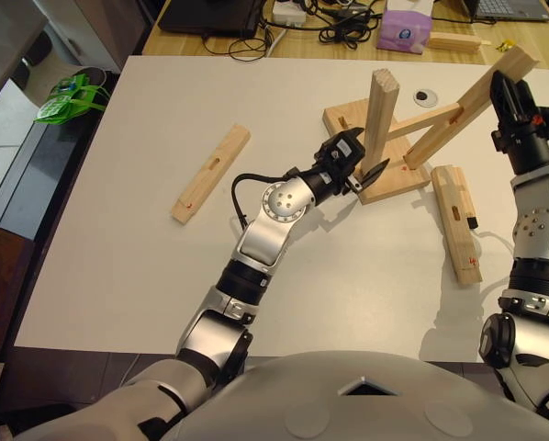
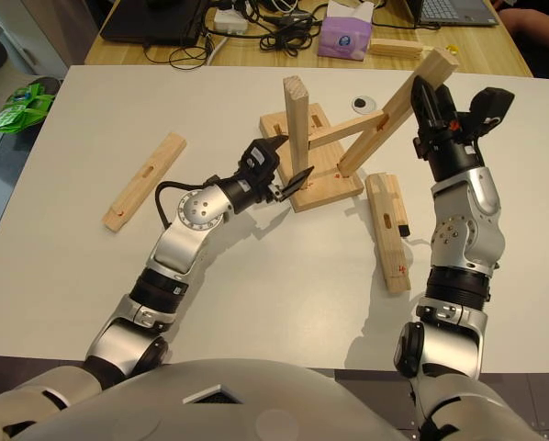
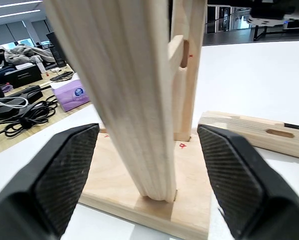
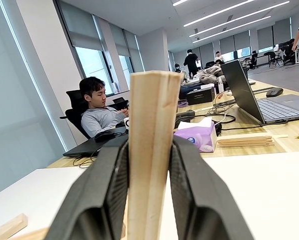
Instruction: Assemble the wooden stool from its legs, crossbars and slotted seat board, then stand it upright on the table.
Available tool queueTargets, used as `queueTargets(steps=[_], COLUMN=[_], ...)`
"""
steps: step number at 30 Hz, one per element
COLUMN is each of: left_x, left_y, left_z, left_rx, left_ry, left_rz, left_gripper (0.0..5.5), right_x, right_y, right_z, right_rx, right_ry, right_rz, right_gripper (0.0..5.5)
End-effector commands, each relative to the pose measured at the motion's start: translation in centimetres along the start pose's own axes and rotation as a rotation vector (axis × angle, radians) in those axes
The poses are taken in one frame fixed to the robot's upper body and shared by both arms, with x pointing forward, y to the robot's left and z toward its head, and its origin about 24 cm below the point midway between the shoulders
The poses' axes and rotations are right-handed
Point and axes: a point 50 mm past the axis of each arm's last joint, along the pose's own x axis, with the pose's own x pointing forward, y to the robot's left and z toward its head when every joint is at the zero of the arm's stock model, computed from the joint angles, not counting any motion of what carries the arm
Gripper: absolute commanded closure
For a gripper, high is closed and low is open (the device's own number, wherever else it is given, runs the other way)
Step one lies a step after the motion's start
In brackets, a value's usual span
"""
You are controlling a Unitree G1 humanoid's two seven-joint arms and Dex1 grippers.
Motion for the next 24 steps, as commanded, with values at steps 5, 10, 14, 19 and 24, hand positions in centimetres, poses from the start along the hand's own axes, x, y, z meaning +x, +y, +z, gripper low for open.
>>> queueTargets(steps=[5, 10, 14, 19, 24], left_x=[0.28, 0.44, 0.46, 0.55, 0.5], left_y=[-2.17, -1.8, -1.58, -1.64, -1.76], left_z=[0.43, 0.26, 0.02, 0.05, -0.02], left_rx=[-0.011, -0.009, -0.013, -0.01, -0.01], left_ry=[-0.037, -0.021, -0.008, -0.006, -0.003], left_rz=[-0.067, -0.031, -0.011, -0.019, -0.03], left_gripper=[1.87, 1.87, 1.87, 1.87, 1.87], right_x=[-1.1, -0.99, -1.36, -1.75, -1.73], right_y=[-0.61, -0.32, -0.3, -0.05, -0.14], right_z=[-2.9, -3.07, -3.1, -3.41, -3.46], right_rx=[0.01, 0.0, -0.011, -0.017, -0.017], right_ry=[0.164, 0.169, 0.166, 0.166, 0.161], right_rz=[-0.047, -0.029, -0.014, 0.006, -0.004], right_gripper=[4.48, 4.48, 4.48, 4.48, 4.48])
